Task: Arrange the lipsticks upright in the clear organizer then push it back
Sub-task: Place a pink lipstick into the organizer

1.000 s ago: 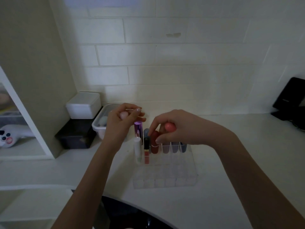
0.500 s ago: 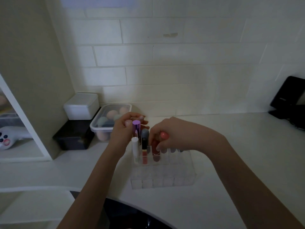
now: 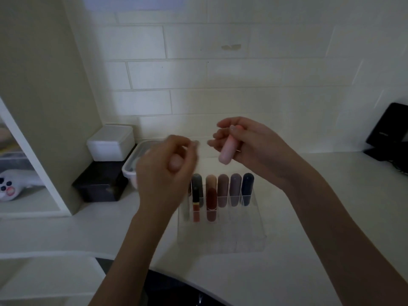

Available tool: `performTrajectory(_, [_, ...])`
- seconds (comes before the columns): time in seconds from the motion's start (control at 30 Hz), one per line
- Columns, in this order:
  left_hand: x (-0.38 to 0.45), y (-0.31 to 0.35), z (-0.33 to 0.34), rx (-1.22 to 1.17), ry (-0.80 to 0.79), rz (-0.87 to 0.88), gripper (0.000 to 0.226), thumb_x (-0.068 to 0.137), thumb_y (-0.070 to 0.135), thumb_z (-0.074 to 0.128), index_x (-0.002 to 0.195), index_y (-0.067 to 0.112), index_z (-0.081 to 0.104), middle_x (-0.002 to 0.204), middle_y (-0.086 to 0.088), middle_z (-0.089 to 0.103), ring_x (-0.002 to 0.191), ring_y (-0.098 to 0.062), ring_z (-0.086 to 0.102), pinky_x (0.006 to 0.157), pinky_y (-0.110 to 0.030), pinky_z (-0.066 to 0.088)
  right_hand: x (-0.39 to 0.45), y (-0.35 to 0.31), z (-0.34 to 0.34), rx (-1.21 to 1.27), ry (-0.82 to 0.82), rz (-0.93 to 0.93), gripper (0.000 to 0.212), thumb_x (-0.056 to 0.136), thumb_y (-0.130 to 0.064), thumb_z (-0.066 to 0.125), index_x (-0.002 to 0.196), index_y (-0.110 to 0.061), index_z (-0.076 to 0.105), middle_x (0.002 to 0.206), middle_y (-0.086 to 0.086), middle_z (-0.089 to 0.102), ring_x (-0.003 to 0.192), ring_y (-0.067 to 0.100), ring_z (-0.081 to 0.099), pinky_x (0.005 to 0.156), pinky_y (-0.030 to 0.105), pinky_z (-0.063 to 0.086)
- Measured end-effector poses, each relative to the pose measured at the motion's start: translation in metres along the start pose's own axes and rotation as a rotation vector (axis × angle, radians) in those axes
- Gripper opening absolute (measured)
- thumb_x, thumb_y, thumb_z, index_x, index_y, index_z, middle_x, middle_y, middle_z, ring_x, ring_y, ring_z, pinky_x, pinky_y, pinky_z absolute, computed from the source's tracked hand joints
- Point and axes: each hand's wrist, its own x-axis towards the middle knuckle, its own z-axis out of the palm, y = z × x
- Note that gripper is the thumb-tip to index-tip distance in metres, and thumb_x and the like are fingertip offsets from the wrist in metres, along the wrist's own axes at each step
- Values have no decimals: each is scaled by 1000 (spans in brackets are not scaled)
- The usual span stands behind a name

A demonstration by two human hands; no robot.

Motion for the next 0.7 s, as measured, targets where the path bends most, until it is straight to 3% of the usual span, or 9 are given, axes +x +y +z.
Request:
performTrajectory(0.07, [-5,9,3,41,-167,55,23,81,44,56,91,25,62,70,14,59,62,-7,56,56,-19,45,-4,0,5,28,-38,-9,21,100,-6,34,98,-5,55,103,15,66,102,23,68,85,30,57])
performTrajectory(0.17, [-14,16,7,49,-275,-29,35,73,55,58,101,36,51,76,20,59,60,-3,59,57,-18,47,-6,-1,8,-12,-42,-26,18,101,-9,35,95,-6,52,108,19,68,113,20,64,89,29,56])
performTrajectory(0.27, [-20,13,11,41,-225,-82,27,81,39,63,106,37,52,59,27,51,62,-1,59,53,-7,40,-7,-2,7,80,-83,-13,19,101,-13,35,92,-6,50,120,22,64,114,25,64,93,34,55])
performTrajectory(0.43, [-22,11,9,-55,-190,-102,23,83,28,63,102,41,60,42,10,45,48,-4,49,52,-9,37,-6,4,10,-120,-74,-40,21,100,-23,37,104,-7,50,119,13,67,108,27,67,94,36,54])
performTrajectory(0.6, [-27,15,6,-248,-279,-201,33,81,28,66,94,57,56,56,-3,62,45,-15,57,54,-36,54,-6,3,9,-117,-66,-86,16,95,-25,45,100,-12,39,112,12,71,98,25,71,86,35,58])
performTrajectory(0.7, [-30,16,5,-285,-317,-183,38,81,24,65,92,60,56,53,-7,63,45,-15,61,53,-36,55,-7,4,7,-144,-77,-130,12,96,-18,46,102,-8,45,109,10,72,95,23,72,76,33,60])
